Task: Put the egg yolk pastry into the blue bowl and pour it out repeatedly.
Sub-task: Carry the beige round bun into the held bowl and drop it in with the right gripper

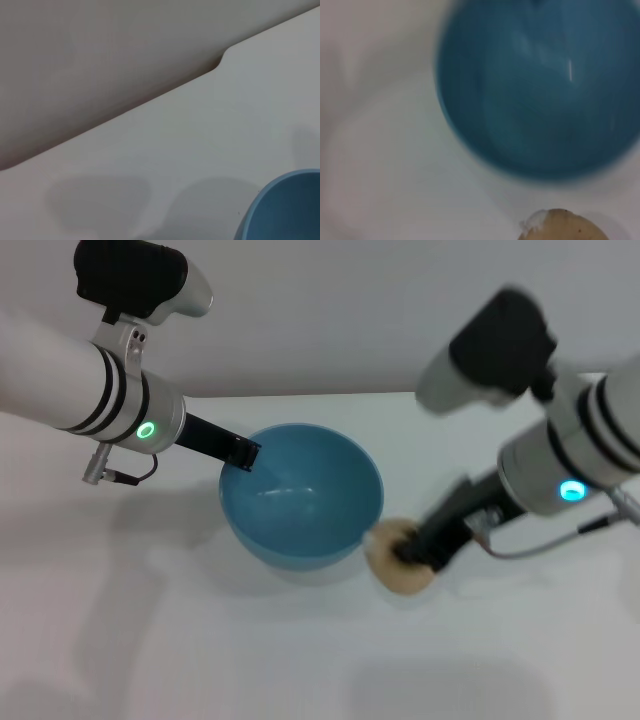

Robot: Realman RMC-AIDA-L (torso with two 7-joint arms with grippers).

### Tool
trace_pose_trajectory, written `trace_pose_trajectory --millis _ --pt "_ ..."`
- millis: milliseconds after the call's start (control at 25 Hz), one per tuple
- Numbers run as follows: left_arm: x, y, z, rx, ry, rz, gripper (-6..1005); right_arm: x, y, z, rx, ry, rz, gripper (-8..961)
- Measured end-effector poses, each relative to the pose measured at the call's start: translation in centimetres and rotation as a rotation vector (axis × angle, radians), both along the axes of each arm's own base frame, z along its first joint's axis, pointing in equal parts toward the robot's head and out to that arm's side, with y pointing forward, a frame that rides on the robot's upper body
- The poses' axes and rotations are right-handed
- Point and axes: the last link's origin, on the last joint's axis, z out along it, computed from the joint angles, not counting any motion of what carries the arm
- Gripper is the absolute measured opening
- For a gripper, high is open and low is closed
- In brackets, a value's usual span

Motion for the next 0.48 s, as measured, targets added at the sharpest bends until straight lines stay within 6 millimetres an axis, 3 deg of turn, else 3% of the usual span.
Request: trace_pose_trajectory --millis 200,240,480 --pt "0.0 0.0 -0.1 -0.003 0.002 0.000 18 -3.6 0.4 2.4 0.043 0.216 0.125 10" --pt "0.1 0.0 -0.1 -0.003 0.002 -0.001 18 -4.1 1.4 3.3 0.098 0.276 0.133 9" --pt "0.2 0.0 -0.2 -0.006 -0.001 -0.004 17 -3.2 3.1 3.4 0.160 0.292 0.128 6"
